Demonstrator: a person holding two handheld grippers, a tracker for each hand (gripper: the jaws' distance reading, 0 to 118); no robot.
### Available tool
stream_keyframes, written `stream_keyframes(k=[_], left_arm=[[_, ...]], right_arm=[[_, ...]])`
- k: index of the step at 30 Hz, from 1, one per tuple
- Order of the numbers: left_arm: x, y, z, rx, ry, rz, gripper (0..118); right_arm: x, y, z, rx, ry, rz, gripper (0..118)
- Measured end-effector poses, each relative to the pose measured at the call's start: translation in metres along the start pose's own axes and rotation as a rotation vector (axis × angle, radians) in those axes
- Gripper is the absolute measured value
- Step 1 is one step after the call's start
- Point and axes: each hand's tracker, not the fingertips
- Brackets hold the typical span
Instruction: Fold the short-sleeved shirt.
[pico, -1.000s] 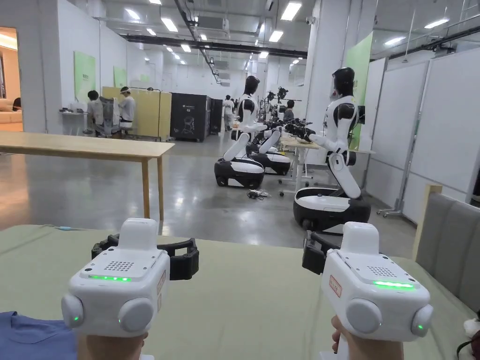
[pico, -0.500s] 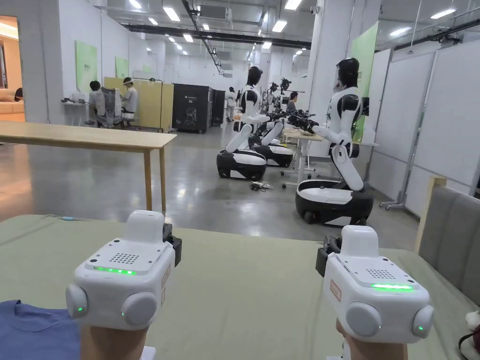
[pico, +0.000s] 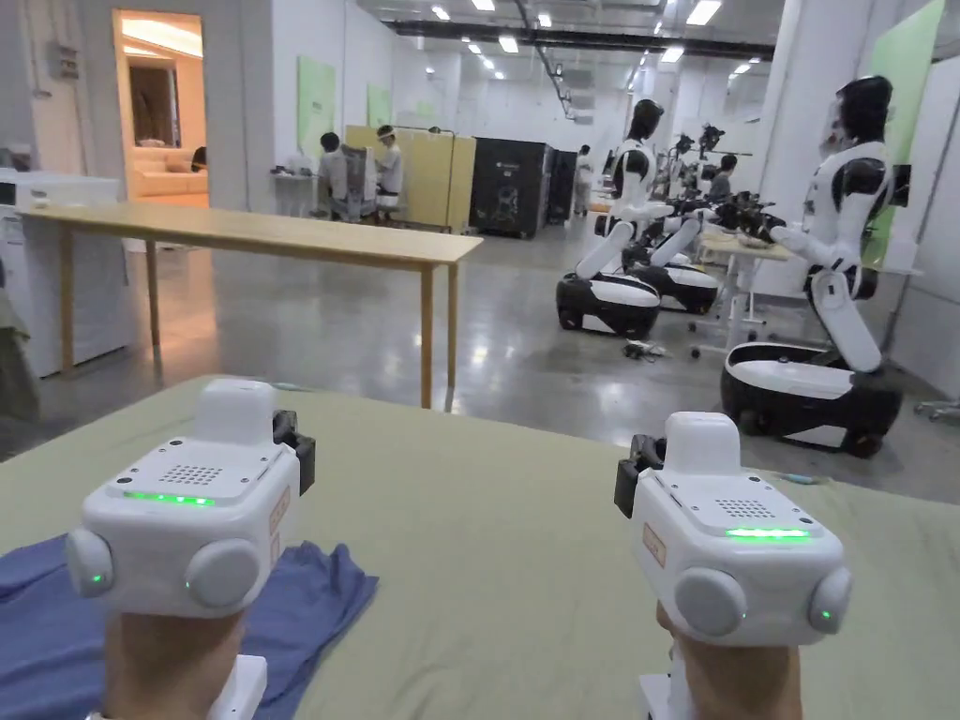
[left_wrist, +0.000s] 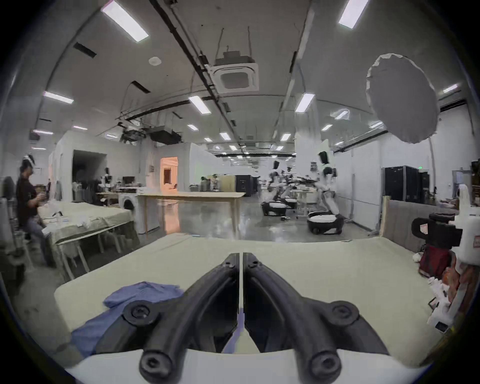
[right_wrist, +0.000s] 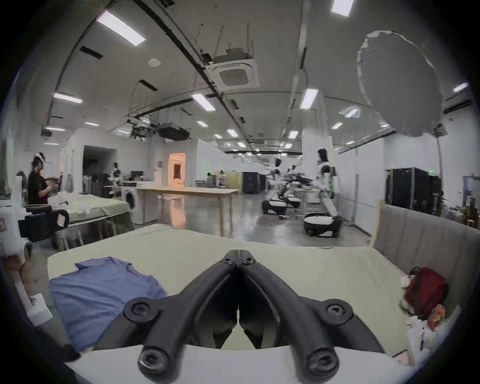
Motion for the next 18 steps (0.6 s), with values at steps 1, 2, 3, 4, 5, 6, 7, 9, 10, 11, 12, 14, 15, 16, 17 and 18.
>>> stream_keyframes(k=[1, 2, 3, 4, 5, 6, 7, 9, 10, 11, 12, 14, 15, 16, 17, 18], left_arm=[[-0.021, -0.004, 0.005, -0.017, 0.04, -0.005, 0], [-0.04, -0.008, 0.01, -0.03, 0.061, 0.006, 0], [-0.055, -0.011, 0.016, -0.042, 0.089, 0.011, 0], [-0.073, -0.016, 0.021, -0.061, 0.136, 0.011, 0], [-0.087, -0.02, 0.024, -0.073, 0.161, 0.017, 0], [-0.102, -0.024, 0.026, -0.091, 0.187, 0.027, 0], [-0.116, -0.029, 0.027, -0.12, 0.211, 0.035, 0], [-0.137, -0.039, 0.023, -0.183, 0.231, 0.038, 0], [-0.144, -0.044, 0.015, -0.239, 0.233, 0.039, 0], [-0.15, -0.047, 0.007, -0.303, 0.222, 0.047, 0], [-0.155, -0.053, -0.007, -0.391, 0.194, 0.063, 0], [-0.162, -0.07, -0.043, -0.625, 0.135, 0.089, 0], [-0.169, -0.082, -0.064, -0.711, 0.096, 0.133, 0], [-0.169, -0.094, -0.082, -0.766, 0.07, 0.159, 0], [-0.168, -0.103, -0.095, -0.815, 0.041, 0.161, 0], [-0.163, -0.112, -0.11, -0.846, 0.028, 0.141, 0]], right_arm=[[-0.023, -0.001, -0.007, -0.002, 0.041, 0.002, 3], [-0.045, -0.003, -0.013, -0.005, 0.084, 0.0, 3], [-0.062, -0.005, -0.018, -0.01, 0.117, -0.003, 3], [-0.085, -0.008, -0.024, -0.02, 0.16, 0.0, 3], [-0.1, -0.011, -0.028, -0.024, 0.189, 0.002, 3], [-0.119, -0.015, -0.03, -0.032, 0.225, 0.004, 3], [-0.137, -0.019, -0.035, -0.047, 0.264, 0.007, 3], [-0.16, -0.026, -0.045, -0.074, 0.309, -0.006, 3], [-0.17, -0.03, -0.048, -0.085, 0.33, -0.011, 3], [-0.175, -0.034, -0.051, -0.085, 0.334, -0.007, 3], [-0.182, -0.039, -0.058, -0.091, 0.34, 0.003, 3], [-0.187, -0.047, -0.066, -0.118, 0.353, 0.013, 3], [-0.189, -0.051, -0.071, -0.129, 0.357, 0.015, 3], [-0.19, -0.056, -0.076, -0.138, 0.355, 0.019, 3], [-0.19, -0.059, -0.08, -0.145, 0.354, 0.024, 3], [-0.19, -0.064, -0.084, -0.153, 0.353, 0.032, 3]])
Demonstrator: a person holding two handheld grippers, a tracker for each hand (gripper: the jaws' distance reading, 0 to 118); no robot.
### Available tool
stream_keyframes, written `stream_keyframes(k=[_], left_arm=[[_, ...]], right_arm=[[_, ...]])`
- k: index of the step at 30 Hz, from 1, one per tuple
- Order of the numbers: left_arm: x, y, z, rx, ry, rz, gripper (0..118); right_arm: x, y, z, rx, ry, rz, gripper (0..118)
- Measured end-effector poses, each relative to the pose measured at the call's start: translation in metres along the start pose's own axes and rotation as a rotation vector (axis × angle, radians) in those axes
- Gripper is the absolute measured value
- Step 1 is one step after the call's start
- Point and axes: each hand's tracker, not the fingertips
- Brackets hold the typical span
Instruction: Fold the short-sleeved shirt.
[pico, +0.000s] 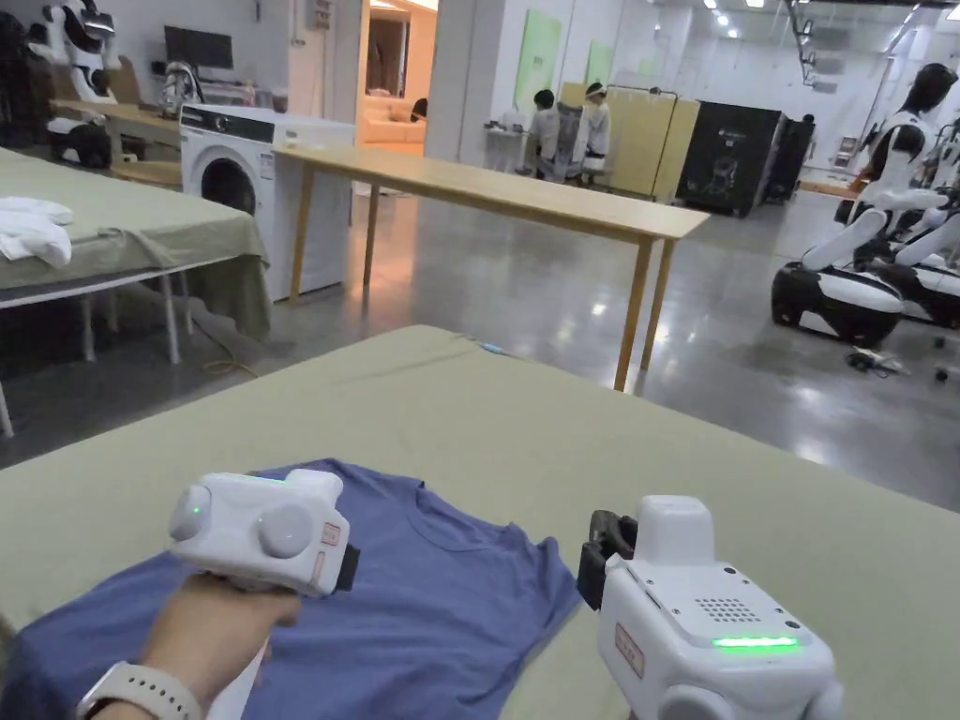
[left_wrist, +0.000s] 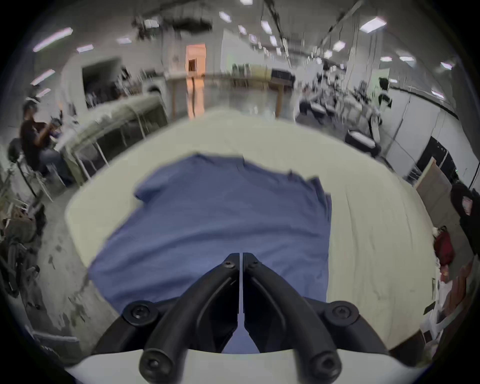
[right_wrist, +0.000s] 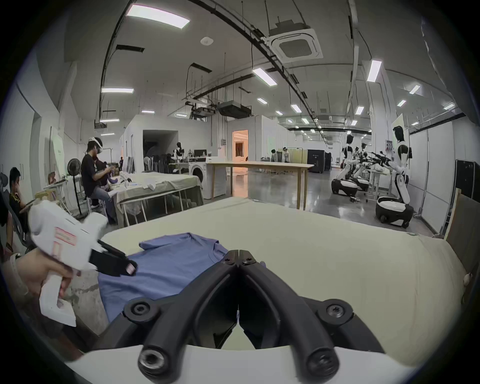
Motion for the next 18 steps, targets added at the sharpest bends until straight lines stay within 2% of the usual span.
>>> stream_keyframes(k=[1, 2, 3, 4, 5, 6, 10, 14, 15, 16, 17, 18], left_arm=[[0.001, 0.007, -0.023, -0.016, 0.008, -0.032, 0], [0.005, 0.01, -0.036, -0.012, 0.007, -0.064, 6], [0.011, 0.015, -0.051, -0.016, 0.01, -0.062, 42], [0.014, 0.019, -0.066, -0.034, 0.011, -0.066, 90], [0.015, 0.022, -0.087, -0.071, -0.006, -0.066, 118], [0.019, 0.023, -0.102, -0.077, -0.036, -0.035, 115], [0.025, 0.021, -0.156, -0.109, -0.013, -0.072, 116], [0.029, 0.003, -0.198, -0.197, 0.059, -0.141, 115], [0.03, 0.0, -0.194, -0.122, 0.063, -0.159, 115], [0.031, -0.001, -0.191, -0.13, 0.059, -0.146, 111], [0.035, 0.0, -0.181, -0.125, 0.06, -0.146, 99], [0.033, 0.001, -0.172, -0.108, 0.039, -0.146, 70]], right_arm=[[0.002, -0.004, -0.006, -0.012, -0.004, 0.013, 3], [0.004, -0.007, -0.01, -0.019, -0.012, 0.023, 3], [0.007, -0.01, -0.016, -0.03, -0.02, 0.037, 3], [0.008, -0.014, -0.018, -0.037, -0.024, 0.045, 3], [0.011, -0.017, -0.022, -0.045, -0.028, 0.053, 3], [0.016, -0.021, -0.027, -0.056, -0.032, 0.058, 3], [0.029, -0.035, -0.038, -0.098, -0.056, 0.065, 3], [0.044, -0.046, -0.047, -0.135, -0.08, 0.049, 3], [0.048, -0.047, -0.048, -0.14, -0.085, 0.042, 3], [0.05, -0.048, -0.047, -0.146, -0.093, 0.036, 3], [0.053, -0.049, -0.046, -0.15, -0.095, 0.027, 3], [0.057, -0.049, -0.044, -0.152, -0.088, 0.009, 3]])
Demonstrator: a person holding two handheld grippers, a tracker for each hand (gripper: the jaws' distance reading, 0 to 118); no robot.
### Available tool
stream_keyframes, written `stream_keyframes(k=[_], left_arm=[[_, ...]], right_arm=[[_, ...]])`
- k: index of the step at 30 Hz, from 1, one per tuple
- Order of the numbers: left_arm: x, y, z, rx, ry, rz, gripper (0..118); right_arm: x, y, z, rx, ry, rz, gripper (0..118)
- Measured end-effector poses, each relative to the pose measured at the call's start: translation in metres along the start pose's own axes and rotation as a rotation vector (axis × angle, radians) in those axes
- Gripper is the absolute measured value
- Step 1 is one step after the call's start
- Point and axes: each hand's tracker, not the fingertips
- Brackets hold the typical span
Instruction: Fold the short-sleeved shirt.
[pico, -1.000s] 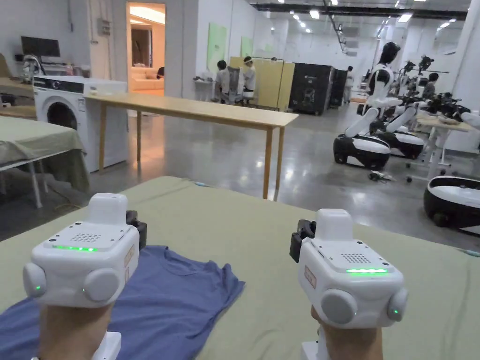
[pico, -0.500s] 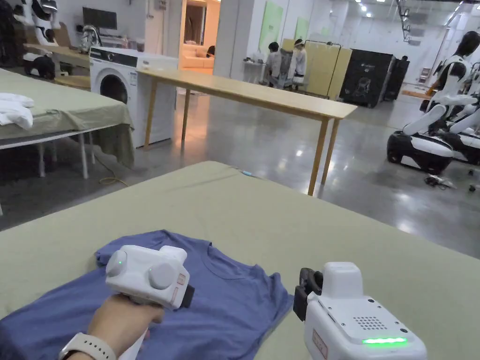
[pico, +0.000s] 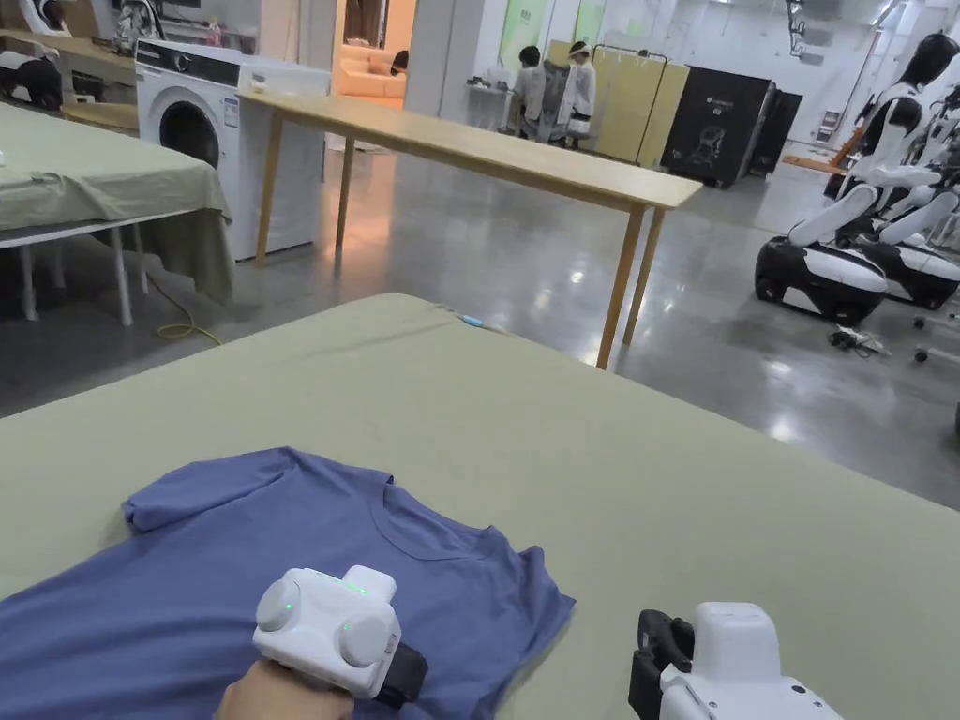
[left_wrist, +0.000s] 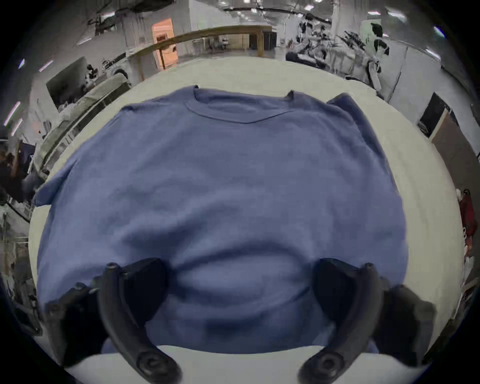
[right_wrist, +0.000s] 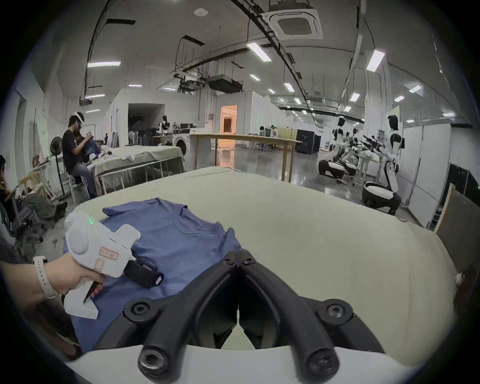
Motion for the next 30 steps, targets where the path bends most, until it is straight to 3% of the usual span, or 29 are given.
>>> stream_keyframes(k=[3, 4, 6, 9, 13, 20, 30], left_arm=[[-0.01, 0.001, 0.011, 0.07, 0.028, 0.015, 36], [-0.015, 0.001, 0.009, 0.071, 0.058, 0.018, 0], [-0.023, 0.0, 0.004, 0.037, -0.012, 0.085, 0], [-0.008, 0.004, 0.012, 0.062, 0.003, 0.057, 0], [0.045, 0.005, 0.041, 0.142, -0.145, 0.04, 0], [0.213, 0.017, 0.074, 0.227, -0.354, -0.11, 0], [0.453, 0.008, 0.175, 0.33, -0.755, -0.32, 0]], right_arm=[[0.005, -0.002, 0.005, 0.002, -0.01, -0.01, 3], [0.008, -0.002, 0.009, 0.003, -0.01, -0.016, 3], [0.015, -0.003, 0.019, 0.008, -0.014, -0.035, 3], [0.03, -0.004, 0.037, 0.027, -0.036, -0.055, 3], [0.059, -0.008, 0.063, 0.046, -0.085, -0.084, 3], [0.126, -0.028, 0.138, 0.062, -0.223, -0.117, 3], [0.237, -0.06, 0.253, 0.086, -0.455, -0.176, 3]])
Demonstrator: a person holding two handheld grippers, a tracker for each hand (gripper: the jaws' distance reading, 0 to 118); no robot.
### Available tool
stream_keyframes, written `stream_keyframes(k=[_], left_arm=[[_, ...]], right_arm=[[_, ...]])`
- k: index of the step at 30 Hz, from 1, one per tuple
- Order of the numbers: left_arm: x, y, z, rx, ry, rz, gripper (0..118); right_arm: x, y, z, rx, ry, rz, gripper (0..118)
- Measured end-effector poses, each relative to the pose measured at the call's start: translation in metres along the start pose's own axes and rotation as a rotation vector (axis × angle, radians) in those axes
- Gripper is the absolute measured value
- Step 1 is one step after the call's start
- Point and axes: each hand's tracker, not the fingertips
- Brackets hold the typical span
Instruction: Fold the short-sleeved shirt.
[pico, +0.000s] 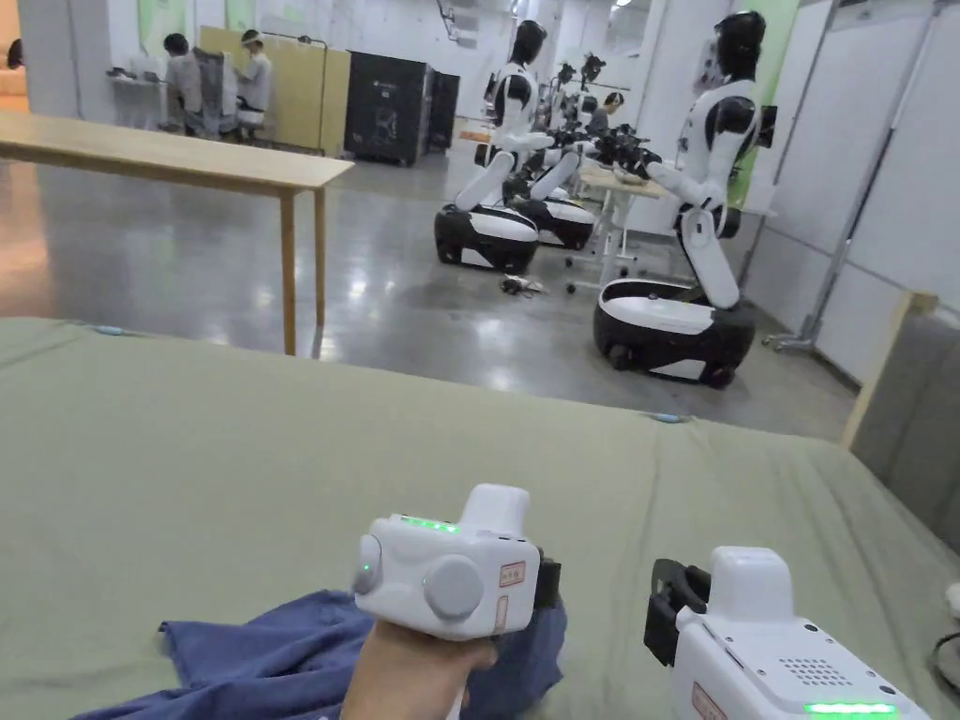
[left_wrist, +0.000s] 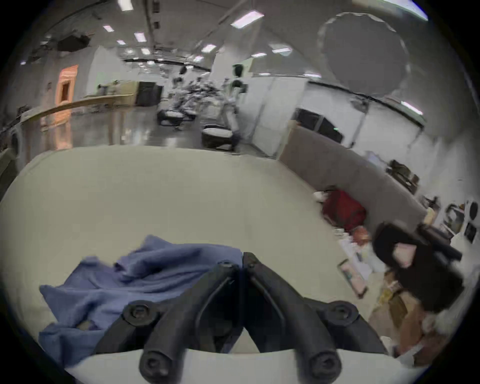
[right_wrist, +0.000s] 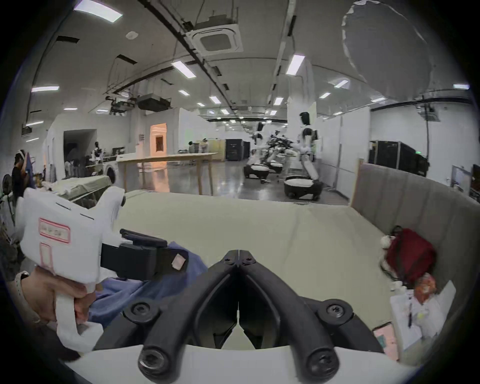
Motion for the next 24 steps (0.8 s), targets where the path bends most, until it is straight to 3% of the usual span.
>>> stream_keyframes(k=[4, 7, 10, 14, 16, 17, 18, 19, 24], left_arm=[[0.053, -0.017, -0.047, -0.081, -0.051, -0.061, 0], [0.057, -0.048, -0.085, -0.193, 0.022, -0.091, 0], [0.047, -0.074, -0.107, -0.281, 0.078, -0.061, 0], [0.05, -0.08, -0.098, -0.25, 0.073, -0.088, 1], [0.052, -0.075, -0.081, -0.179, 0.083, -0.103, 17], [0.051, -0.071, -0.065, -0.14, 0.087, -0.104, 46], [0.05, -0.067, -0.048, -0.099, 0.082, -0.111, 97], [0.049, -0.064, -0.034, -0.076, 0.089, -0.124, 115], [0.019, -0.055, 0.08, 0.203, 0.227, -0.187, 115]], right_arm=[[0.047, -0.012, 0.014, -0.016, -0.062, -0.024, 3], [0.072, -0.024, 0.017, -0.028, -0.092, -0.043, 3], [0.085, -0.036, 0.014, -0.045, -0.112, -0.051, 3], [0.086, -0.043, 0.008, -0.061, -0.102, -0.062, 3], [0.08, -0.043, 0.006, -0.064, -0.088, -0.064, 3], [0.077, -0.043, 0.007, -0.061, -0.083, -0.063, 3], [0.073, -0.043, 0.008, -0.053, -0.074, -0.061, 3], [0.069, -0.043, 0.009, -0.046, -0.066, -0.064, 3], [0.045, -0.042, 0.016, -0.007, -0.019, -0.088, 3]])
